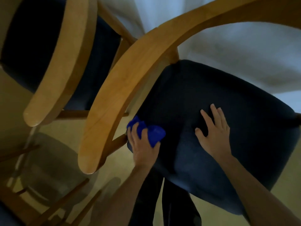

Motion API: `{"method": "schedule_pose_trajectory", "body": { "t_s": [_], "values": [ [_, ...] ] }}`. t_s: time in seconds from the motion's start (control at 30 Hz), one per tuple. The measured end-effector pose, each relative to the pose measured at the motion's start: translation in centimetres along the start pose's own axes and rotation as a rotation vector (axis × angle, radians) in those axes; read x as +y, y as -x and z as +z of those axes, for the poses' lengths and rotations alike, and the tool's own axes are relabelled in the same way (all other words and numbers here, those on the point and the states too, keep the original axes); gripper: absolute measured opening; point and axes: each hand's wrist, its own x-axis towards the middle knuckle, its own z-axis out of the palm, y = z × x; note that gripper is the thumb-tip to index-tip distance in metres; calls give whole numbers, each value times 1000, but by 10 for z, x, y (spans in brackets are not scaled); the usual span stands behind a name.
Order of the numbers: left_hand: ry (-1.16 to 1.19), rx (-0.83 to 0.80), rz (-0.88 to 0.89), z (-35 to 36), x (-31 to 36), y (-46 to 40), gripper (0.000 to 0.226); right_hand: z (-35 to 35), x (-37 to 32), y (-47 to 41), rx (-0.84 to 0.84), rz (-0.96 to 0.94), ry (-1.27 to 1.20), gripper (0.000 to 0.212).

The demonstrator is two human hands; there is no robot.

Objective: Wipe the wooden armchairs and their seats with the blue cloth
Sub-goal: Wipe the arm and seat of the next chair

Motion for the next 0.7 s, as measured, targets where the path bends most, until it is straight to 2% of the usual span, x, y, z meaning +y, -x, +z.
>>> {"method": "schedule_pose_trajectory", "body": {
  "t_s": [0.1,0.2,0.27,0.37,0.47,0.57,0.7],
  "values": [
    [174,37,-229,2,-12,46,59,-4,-5,1,-22,23,-25,62],
    [399,95,-557,7,-2,62,54,-5,-7,-1,-39,33,-53,63],
    [423,115,-604,10,4,60,51,-4,-4,-1,-35,14,-48,63],
    [347,132,-477,16,13,54,46,-1,-1,0,-25,-5,-39,64],
    [186,128,-278,19,35,40,54,-1,-1,0,-14,0,-66,62],
    [63,36,25,19,81,-13,62,-4,1,-2,-20,5,-120,54],
    [-182,-99,244,15,157,-101,66,-16,3,-1,10,88,-384,47]
  ]
}}
